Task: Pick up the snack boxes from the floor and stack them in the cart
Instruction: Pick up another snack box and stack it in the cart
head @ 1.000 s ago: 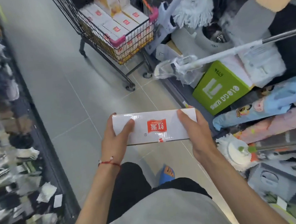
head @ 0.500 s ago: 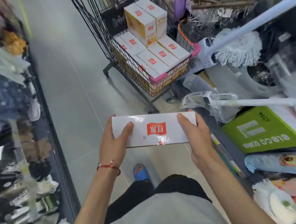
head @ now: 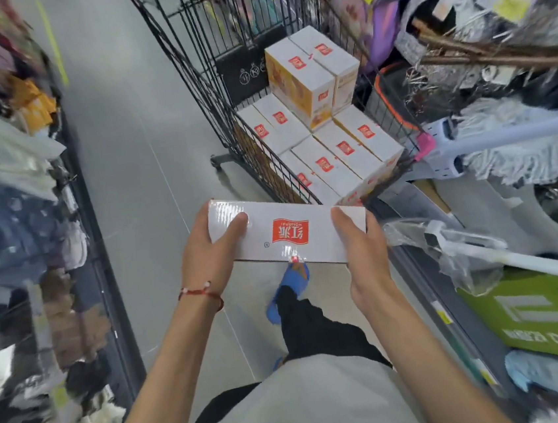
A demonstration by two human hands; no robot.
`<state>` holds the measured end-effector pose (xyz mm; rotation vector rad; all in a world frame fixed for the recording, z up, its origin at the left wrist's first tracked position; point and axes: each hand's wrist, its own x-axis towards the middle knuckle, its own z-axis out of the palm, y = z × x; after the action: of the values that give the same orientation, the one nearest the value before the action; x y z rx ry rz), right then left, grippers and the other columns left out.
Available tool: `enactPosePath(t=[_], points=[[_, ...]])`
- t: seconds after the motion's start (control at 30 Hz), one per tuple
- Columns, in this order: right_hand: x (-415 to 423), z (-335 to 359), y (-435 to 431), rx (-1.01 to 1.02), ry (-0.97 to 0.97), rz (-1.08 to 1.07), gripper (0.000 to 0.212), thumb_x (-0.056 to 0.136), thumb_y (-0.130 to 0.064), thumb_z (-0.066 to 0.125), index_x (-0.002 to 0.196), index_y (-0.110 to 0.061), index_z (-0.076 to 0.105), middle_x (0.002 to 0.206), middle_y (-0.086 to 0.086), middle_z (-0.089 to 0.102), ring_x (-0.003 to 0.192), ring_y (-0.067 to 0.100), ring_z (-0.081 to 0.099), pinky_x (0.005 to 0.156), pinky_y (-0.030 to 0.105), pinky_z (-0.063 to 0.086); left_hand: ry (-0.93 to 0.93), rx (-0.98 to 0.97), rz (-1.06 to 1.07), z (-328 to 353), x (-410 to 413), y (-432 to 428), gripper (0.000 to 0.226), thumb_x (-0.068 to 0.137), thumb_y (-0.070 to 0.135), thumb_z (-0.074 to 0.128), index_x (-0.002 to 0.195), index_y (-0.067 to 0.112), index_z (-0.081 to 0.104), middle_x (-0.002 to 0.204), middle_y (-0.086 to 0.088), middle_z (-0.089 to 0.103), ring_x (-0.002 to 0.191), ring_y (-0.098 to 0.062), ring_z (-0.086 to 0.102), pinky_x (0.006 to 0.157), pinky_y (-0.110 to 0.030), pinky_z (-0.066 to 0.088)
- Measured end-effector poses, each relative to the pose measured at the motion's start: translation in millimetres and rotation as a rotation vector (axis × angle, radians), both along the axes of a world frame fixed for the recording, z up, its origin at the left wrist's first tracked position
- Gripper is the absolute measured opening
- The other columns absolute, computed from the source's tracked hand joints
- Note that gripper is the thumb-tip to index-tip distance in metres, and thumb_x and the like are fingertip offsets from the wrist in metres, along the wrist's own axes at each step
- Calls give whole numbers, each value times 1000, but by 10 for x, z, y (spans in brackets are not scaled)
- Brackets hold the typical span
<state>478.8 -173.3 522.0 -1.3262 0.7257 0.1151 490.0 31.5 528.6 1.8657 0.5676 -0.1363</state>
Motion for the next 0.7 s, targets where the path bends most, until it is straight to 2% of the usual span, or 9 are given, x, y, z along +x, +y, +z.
enactPosePath(t=[0.07,0.13,0.27,0.33,0.43,0.5,0.57,0.63,0.7], points=[[382,-44,24,15,-2,-10,28,100,-24,68,127,-23,62,108,-6,74,75,-8,71,60,13,54,19,12,2,-24,382,8,41,92,47,64,130,34,55,118,8,67,105,-16,66,93,-41,56],[750,-68,44,32,8,-24,31,99,-27,69,130,-29,62,114,-8,74,83,-6,72,69,17,57,32,20,-4,-17,782,13,40,93,47,63,130,35,54,116,9,67,104,-14,66,83,-31,54],[1388,-80,42,45,55,-58,41,97,-37,71,137,-36,59,120,-12,74,105,6,72,97,42,60,14,27,-36,48,1523,-51,39,95,41,63,130,29,54,110,9,68,95,-6,67,62,-11,51],[1696,-71,7,54,77,-87,36,97,-40,71,131,-39,60,116,-11,75,108,12,72,101,49,58,13,36,-66,70,1891,-100,42,94,43,63,133,30,52,112,9,68,96,-8,68,67,-16,55],[1996,-27,-32,32,74,-116,38,98,-40,69,133,-39,57,117,-14,72,111,12,69,105,46,54,16,37,-100,66,2259,-134,47,94,46,63,137,32,50,118,6,68,100,-13,68,78,-26,56],[2223,-26,-48,25,87,-140,43,98,-41,69,139,-36,55,120,-11,72,110,12,70,101,43,57,21,48,-130,54,2542,-146,47,93,49,62,136,34,51,120,5,68,104,-19,68,84,-32,58],[2430,-35,-33,44,99,-170,44,100,-38,67,141,-34,54,120,-5,73,103,13,73,83,34,63,13,72,-182,53,2827,-140,46,93,51,62,135,37,51,120,6,68,106,-20,67,90,-39,57],[2607,-67,-3,64,111,-208,44,100,-33,68,142,-34,53,117,-3,76,98,13,76,67,26,61,-7,83,-231,37,3132,-130,50,93,48,63,139,35,51,123,5,67,108,-19,66,95,-40,55],[2765,-83,63,76,126,-263,44,99,-29,70,140,-32,55,114,-3,78,96,12,77,64,25,61,16,86,-279,21,3433,-124,54,94,46,63,144,31,48,128,3,65,110,-19,64,95,-36,55]])
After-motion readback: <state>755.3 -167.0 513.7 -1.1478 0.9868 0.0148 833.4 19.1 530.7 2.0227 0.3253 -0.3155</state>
